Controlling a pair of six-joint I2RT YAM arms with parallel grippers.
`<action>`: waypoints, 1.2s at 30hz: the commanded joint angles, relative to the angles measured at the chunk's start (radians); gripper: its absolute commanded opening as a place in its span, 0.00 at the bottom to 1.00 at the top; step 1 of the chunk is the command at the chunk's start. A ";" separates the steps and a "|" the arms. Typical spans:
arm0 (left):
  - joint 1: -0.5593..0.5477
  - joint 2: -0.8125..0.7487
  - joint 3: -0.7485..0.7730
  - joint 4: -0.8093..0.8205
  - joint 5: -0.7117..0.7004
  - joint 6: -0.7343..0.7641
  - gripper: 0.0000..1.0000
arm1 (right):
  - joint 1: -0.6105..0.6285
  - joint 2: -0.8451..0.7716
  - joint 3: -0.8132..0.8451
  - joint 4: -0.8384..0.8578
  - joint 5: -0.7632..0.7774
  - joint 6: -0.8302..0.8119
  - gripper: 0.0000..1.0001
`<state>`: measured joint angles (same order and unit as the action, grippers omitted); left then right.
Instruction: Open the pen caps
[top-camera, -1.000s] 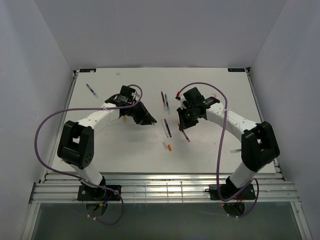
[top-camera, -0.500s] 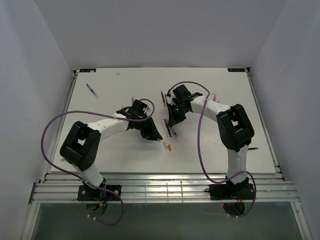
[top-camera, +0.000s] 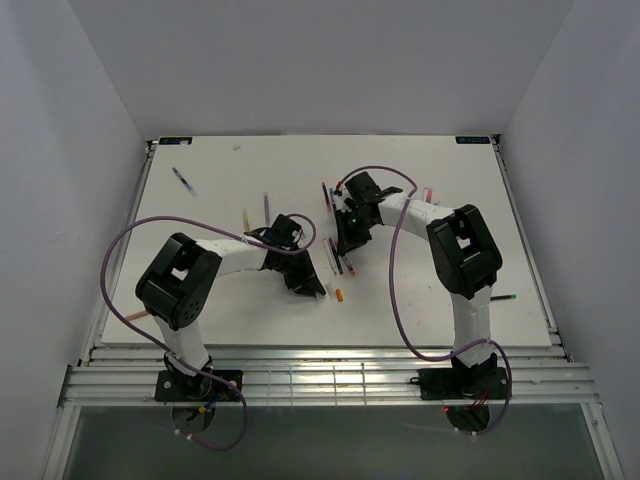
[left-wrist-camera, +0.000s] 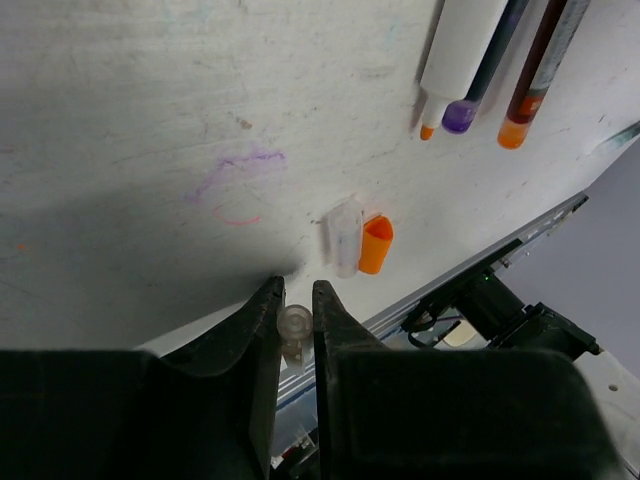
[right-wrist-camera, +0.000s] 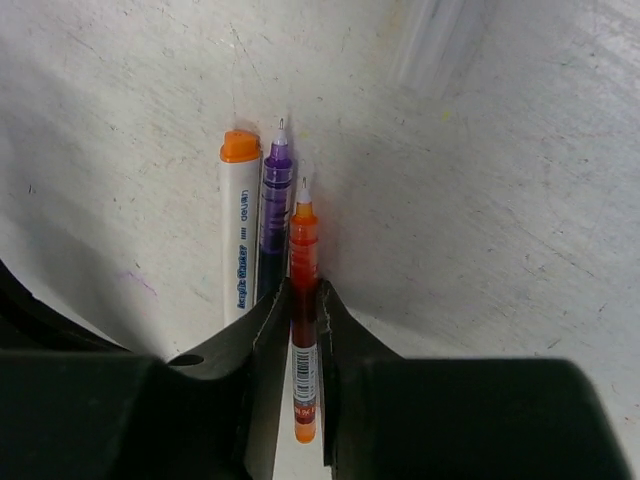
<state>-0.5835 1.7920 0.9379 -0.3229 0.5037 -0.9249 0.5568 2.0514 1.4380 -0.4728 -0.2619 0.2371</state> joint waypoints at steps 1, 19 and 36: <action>-0.006 -0.017 -0.019 0.044 -0.011 0.004 0.28 | 0.000 0.016 0.024 0.020 0.016 -0.005 0.21; -0.006 -0.066 -0.083 0.064 -0.002 -0.006 0.46 | -0.051 0.107 0.352 -0.021 0.121 -0.004 0.47; -0.009 -0.213 -0.157 0.053 -0.005 -0.040 0.47 | -0.072 0.348 0.637 -0.066 0.171 -0.039 0.42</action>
<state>-0.5869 1.6337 0.7918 -0.2687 0.5110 -0.9588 0.4801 2.3909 2.0201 -0.5293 -0.0990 0.2081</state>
